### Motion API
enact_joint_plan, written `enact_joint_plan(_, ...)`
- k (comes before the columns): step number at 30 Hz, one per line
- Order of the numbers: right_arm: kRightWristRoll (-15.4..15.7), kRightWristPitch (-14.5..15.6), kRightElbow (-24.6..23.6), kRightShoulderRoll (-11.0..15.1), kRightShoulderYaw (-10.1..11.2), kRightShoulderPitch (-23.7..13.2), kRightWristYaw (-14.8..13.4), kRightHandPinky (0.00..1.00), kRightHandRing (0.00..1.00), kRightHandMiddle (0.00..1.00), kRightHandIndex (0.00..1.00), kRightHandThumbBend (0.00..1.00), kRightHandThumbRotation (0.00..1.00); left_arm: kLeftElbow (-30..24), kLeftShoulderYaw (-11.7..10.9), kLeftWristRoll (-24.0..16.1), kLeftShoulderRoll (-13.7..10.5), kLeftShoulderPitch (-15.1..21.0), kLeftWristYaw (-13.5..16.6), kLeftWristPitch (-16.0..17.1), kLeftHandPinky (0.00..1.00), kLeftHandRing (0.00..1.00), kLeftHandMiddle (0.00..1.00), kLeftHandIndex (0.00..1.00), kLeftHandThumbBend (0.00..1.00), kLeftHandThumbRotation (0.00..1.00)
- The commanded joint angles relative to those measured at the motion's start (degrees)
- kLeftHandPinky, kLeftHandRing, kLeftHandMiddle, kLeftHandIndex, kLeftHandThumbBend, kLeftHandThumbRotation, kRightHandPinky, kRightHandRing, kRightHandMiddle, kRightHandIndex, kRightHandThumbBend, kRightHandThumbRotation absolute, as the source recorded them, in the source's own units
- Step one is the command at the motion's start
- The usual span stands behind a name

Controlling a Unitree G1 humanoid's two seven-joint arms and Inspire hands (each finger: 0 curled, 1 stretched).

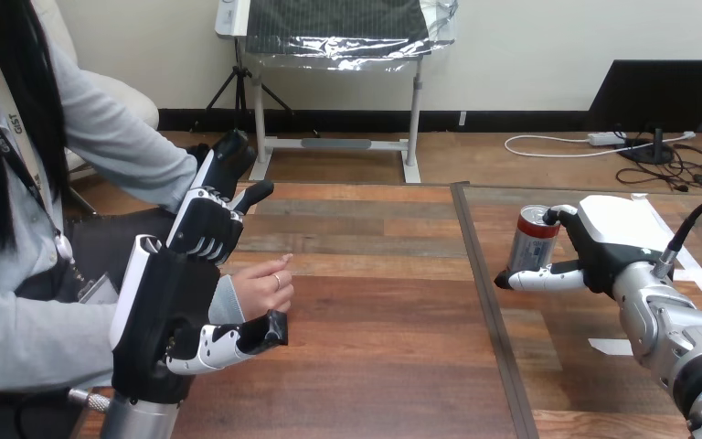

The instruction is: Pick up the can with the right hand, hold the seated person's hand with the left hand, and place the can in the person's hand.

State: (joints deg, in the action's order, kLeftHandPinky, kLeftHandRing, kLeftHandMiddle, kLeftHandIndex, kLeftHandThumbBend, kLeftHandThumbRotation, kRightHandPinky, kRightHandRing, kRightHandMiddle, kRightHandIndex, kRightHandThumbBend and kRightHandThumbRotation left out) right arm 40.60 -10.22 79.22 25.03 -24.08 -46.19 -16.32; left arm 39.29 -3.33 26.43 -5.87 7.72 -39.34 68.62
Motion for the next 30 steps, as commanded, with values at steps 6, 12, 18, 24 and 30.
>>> enact_joint_plan(6, 0.0, -0.5, -0.6, 0.6, -0.4, -2.3, 0.2, 0.87, 0.90, 0.87, 0.86, 0.95, 0.68, -1.7, -0.4, 0.1, 0.4, 2.6, 0.0, 0.6, 0.90, 0.98, 0.99, 0.96, 1.00, 0.52)
enact_joint_plan(12, -0.2, -0.4, -0.6, 0.7, -0.2, -2.3, 0.0, 0.87, 0.90, 0.88, 0.87, 0.95, 0.68, -1.5, -0.5, 0.0, 0.6, 2.7, 0.1, 0.9, 0.90, 0.98, 0.99, 0.95, 1.00, 0.52)
enact_joint_plan(18, -0.6, -1.0, -0.7, 0.9, 0.2, -2.1, -0.5, 0.87, 0.90, 0.88, 0.87, 0.94, 0.66, -1.6, -0.6, -0.4, 0.6, 2.6, 0.5, 1.1, 0.90, 0.98, 0.99, 0.95, 1.00, 0.52)
enact_joint_plan(24, -0.7, -1.4, -0.8, 1.0, 0.2, -2.2, -0.5, 0.86, 0.90, 0.88, 0.87, 0.93, 0.66, -1.7, -0.6, -0.5, 0.6, 2.6, 0.5, 1.1, 0.89, 0.98, 0.99, 0.95, 1.00, 0.53)
enact_joint_plan(30, -1.1, -1.1, -0.8, 1.0, 0.6, -2.3, -0.4, 0.88, 0.91, 0.88, 0.87, 0.92, 0.65, -1.8, -0.5, -0.3, 0.5, 2.5, 0.5, 0.6, 0.89, 0.97, 0.99, 0.95, 1.00, 0.53)
